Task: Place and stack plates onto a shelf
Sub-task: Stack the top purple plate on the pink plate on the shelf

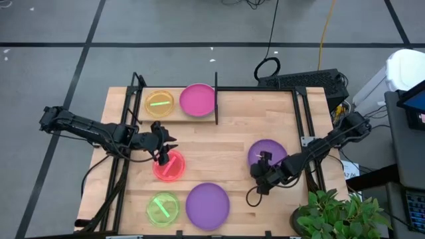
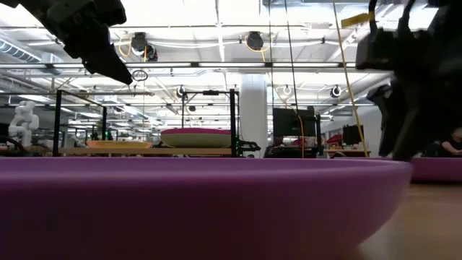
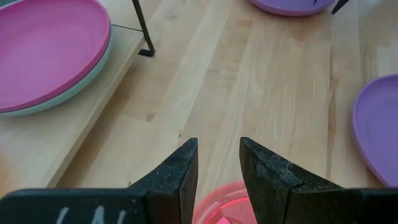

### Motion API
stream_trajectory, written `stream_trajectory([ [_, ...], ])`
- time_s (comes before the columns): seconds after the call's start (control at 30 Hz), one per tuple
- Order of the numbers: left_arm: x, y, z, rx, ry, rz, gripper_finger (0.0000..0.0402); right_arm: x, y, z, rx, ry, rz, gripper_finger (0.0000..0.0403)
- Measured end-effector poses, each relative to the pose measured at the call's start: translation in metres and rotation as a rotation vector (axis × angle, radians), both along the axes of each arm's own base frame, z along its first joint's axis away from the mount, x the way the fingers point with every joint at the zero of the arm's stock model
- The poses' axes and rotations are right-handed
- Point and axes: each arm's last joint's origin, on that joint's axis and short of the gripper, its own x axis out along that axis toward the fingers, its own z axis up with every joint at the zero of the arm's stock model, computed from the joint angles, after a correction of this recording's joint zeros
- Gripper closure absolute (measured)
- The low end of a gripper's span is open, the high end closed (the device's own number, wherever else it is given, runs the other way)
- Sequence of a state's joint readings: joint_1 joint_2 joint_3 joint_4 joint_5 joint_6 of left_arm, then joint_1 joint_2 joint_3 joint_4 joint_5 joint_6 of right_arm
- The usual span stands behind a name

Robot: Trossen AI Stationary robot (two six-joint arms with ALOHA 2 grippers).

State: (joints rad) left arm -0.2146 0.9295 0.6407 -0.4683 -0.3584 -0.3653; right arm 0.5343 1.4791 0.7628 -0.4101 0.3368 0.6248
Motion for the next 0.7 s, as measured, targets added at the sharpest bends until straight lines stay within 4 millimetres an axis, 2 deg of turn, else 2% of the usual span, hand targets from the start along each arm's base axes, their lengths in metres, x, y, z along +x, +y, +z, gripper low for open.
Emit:
stream_trajectory([
  [0.2,0.0000,0.0003,0.0001,-0.004,-0.004,0.015,0.0277,0.0010,-0.0005,-0.0109,-0.032,0.052,0.000,0.0257],
  [0.33,0.0000,0.0003,0.0001,-0.021,-0.009,0.031,0.0277,-0.0002,-0.0012,-0.0112,-0.019,0.057,-0.044,0.0296],
  [0.53,0.0000,0.0003,0.0001,-0.021,-0.009,0.031,0.0277,-0.0038,-0.0022,-0.0118,0.024,0.090,-0.128,0.0385],
  [0.7,0.0000,0.0012,0.0004,0.004,-0.014,0.052,0.0277,-0.0037,-0.0018,-0.0115,0.022,0.080,-0.146,0.0391],
])
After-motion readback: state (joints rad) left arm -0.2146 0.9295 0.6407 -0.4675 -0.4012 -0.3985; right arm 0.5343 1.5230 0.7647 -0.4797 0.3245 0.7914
